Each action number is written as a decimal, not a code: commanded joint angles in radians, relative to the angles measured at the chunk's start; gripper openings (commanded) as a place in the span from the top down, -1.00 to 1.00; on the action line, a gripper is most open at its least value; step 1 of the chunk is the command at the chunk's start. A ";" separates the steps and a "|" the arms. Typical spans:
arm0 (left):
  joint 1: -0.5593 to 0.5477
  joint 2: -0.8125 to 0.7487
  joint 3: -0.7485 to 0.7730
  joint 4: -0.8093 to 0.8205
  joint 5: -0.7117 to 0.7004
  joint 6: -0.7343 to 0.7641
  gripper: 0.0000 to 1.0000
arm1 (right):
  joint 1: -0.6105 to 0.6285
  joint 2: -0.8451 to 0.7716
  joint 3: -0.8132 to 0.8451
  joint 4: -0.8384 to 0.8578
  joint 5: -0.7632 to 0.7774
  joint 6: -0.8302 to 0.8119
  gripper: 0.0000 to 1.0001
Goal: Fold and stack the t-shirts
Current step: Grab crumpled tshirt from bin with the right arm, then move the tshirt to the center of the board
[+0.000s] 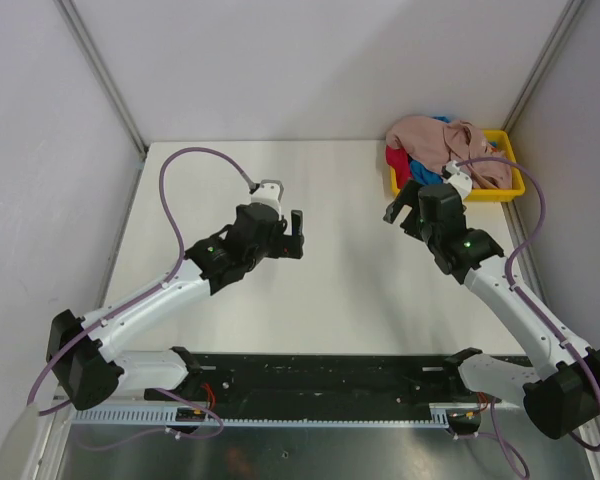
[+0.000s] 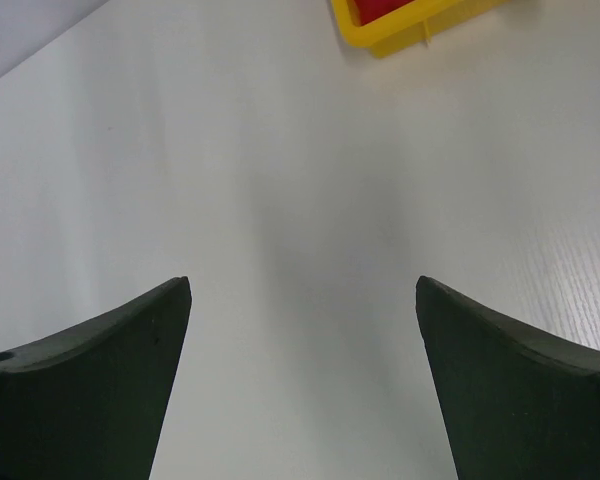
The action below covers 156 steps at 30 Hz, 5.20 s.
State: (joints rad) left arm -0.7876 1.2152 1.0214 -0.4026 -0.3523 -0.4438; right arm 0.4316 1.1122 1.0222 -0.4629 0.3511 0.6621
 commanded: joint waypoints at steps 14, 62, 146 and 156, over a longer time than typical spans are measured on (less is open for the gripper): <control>0.007 -0.037 0.042 -0.004 0.138 0.059 -0.99 | -0.069 0.141 0.156 0.020 -0.047 -0.099 -0.99; 0.111 -0.006 0.015 -0.068 0.258 0.095 -0.99 | -0.546 1.292 1.265 0.079 -0.001 -0.278 0.89; -0.155 0.308 0.009 -0.021 0.246 -0.123 -0.45 | -0.112 0.071 0.029 0.005 -0.185 -0.067 -0.76; -0.201 0.494 0.099 0.016 0.200 -0.154 -0.44 | -0.143 0.074 -0.004 0.004 -0.233 -0.079 -0.75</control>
State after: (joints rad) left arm -0.9859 1.6791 1.0588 -0.4290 -0.1028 -0.5709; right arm 0.2958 1.2049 1.0267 -0.4671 0.1471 0.5838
